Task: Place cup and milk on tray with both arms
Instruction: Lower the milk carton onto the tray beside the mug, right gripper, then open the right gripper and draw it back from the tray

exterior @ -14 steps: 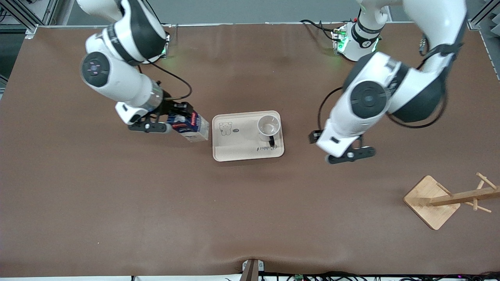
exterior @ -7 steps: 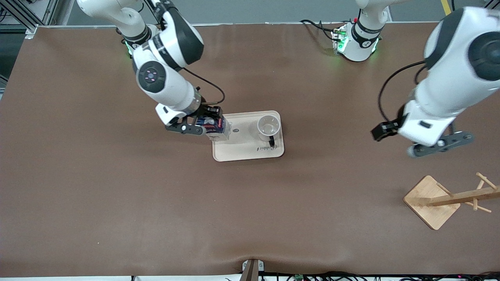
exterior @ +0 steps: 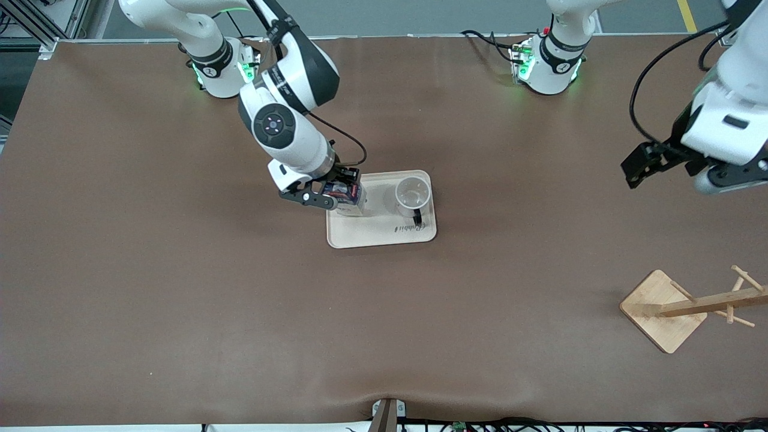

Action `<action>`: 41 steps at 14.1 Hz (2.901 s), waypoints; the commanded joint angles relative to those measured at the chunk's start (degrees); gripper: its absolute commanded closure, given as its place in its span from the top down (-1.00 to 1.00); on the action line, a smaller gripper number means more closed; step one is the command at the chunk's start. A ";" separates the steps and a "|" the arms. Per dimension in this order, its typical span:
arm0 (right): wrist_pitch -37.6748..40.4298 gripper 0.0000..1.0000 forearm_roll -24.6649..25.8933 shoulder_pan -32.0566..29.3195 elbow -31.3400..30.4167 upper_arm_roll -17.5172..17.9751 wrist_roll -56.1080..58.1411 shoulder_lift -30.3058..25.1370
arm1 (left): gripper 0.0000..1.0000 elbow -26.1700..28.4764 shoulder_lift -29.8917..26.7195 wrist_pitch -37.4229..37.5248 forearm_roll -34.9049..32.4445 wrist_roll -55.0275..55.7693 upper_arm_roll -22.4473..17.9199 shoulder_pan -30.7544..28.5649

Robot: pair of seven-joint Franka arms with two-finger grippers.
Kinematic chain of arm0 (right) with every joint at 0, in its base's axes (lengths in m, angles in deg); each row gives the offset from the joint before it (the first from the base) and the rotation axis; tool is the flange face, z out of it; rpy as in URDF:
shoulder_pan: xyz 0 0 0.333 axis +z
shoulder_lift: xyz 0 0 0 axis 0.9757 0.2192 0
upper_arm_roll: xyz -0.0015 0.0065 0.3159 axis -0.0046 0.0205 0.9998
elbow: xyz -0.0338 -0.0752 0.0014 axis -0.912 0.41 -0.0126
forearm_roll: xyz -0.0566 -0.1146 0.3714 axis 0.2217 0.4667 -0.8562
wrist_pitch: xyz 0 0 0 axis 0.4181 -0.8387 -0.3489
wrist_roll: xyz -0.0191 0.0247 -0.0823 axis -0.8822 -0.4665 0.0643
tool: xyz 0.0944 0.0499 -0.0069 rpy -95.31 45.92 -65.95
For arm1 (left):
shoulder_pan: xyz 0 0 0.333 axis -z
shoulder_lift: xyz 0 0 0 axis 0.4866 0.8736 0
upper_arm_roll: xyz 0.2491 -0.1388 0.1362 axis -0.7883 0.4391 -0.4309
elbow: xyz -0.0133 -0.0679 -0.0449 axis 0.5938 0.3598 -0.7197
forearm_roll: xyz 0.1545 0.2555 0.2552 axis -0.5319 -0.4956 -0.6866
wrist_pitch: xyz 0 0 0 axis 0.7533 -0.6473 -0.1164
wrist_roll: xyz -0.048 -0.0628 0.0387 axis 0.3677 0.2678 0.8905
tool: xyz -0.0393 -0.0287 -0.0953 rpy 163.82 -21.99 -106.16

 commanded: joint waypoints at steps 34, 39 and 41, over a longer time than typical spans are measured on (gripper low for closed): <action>38.35 1.00 9.79 -27.80 27.50 -2.39 24.01 -8.29 | 1.00 8.32 -9.51 5.36 5.45 -10.08 -19.66 14.99; 38.70 1.00 15.22 -31.32 32.16 -3.89 28.73 -9.69 | 1.00 8.15 -9.69 5.63 5.54 -10.43 -19.57 15.08; 37.31 1.00 14.62 -35.96 29.01 -3.80 38.47 -12.85 | 1.00 8.23 -9.69 5.37 5.54 -10.34 -19.66 14.73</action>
